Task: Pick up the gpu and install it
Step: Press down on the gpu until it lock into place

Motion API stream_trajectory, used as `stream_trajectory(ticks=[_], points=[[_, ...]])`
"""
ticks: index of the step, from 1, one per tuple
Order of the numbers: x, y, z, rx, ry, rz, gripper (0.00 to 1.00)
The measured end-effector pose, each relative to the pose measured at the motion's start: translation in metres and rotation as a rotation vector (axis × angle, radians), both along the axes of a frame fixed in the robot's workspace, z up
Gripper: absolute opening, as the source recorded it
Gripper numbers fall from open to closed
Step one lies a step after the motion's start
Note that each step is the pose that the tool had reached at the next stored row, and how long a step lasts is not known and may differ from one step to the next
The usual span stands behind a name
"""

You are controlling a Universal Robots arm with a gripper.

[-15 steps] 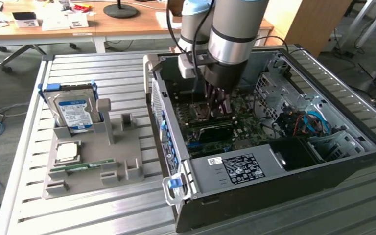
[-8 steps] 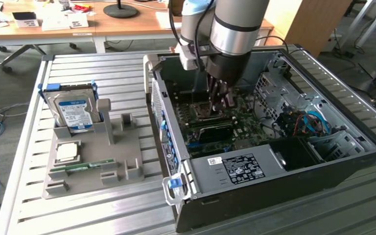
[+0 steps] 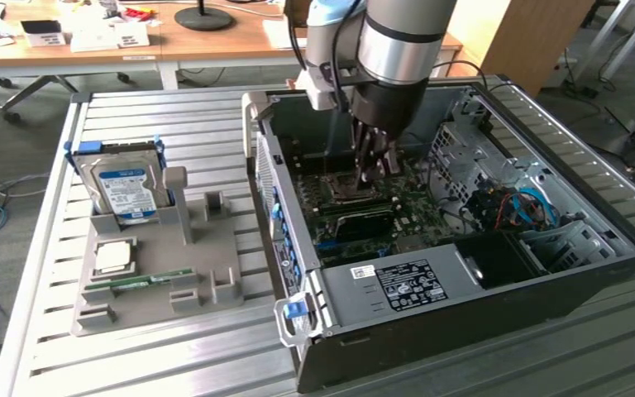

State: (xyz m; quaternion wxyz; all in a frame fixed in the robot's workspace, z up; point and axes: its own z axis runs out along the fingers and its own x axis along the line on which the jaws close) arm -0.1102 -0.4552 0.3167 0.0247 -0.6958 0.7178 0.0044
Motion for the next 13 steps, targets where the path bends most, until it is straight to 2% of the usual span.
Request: stream_trajectory(ticks=[6,13], points=[[0.0000,0.0000,0.0066,0.0000,0.0000,0.000,0.11],[0.0000,0.0000,0.0067,0.0000,0.0000,0.000,0.11]])
